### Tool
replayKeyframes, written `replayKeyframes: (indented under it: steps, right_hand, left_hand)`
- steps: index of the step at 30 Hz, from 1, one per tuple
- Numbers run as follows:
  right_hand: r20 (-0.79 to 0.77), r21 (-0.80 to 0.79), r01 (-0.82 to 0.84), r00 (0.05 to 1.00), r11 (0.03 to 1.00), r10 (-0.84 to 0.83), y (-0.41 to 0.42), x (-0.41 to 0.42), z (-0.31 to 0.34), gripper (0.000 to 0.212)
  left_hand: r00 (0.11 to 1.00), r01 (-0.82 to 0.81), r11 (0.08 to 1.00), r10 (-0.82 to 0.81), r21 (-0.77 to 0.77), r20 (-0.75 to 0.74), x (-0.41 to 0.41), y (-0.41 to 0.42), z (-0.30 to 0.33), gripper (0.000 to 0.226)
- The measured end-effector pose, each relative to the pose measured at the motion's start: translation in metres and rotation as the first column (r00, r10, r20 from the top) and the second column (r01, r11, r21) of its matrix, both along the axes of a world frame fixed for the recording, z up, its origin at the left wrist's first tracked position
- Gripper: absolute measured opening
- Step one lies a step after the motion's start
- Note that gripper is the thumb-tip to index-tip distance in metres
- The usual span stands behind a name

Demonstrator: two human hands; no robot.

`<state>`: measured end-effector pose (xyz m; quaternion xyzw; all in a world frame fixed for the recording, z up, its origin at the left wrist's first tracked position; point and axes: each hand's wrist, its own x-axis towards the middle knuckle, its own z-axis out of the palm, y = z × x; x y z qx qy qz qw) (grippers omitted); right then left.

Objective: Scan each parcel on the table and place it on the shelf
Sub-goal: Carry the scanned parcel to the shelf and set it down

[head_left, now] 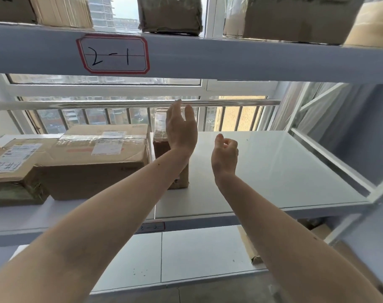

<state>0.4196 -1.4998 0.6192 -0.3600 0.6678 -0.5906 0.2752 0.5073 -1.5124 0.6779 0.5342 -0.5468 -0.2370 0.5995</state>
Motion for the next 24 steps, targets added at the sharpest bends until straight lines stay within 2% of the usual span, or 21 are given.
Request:
replayKeyframes:
  steps: [5, 11, 18, 24]
  right_hand:
    - [-0.035, 0.007, 0.148, 0.988, 0.989, -0.148, 0.035, -0.054, -0.005, 0.044]
    - [-0.047, 0.027, 0.356, 0.934, 0.934, -0.355, 0.103, -0.130, -0.021, 0.047]
    - [-0.036, 0.042, 0.578, 0.816, 0.815, -0.577, 0.209, -0.216, -0.036, 0.047]
    - [-0.039, 0.050, 0.736, 0.677, 0.675, -0.735, 0.315, -0.293, -0.043, 0.045]
  left_hand:
    - [0.987, 0.146, 0.988, -0.142, -0.048, 0.074, -0.056, 0.012, -0.009, 0.043]
    - [0.922, 0.384, 0.923, -0.385, 0.023, 0.047, -0.140, 0.055, -0.031, 0.045]
    - [0.787, 0.610, 0.787, -0.616, 0.093, 0.042, -0.242, 0.137, -0.054, 0.044]
    - [0.622, 0.777, 0.617, -0.783, 0.126, -0.005, -0.339, 0.234, -0.062, 0.045]
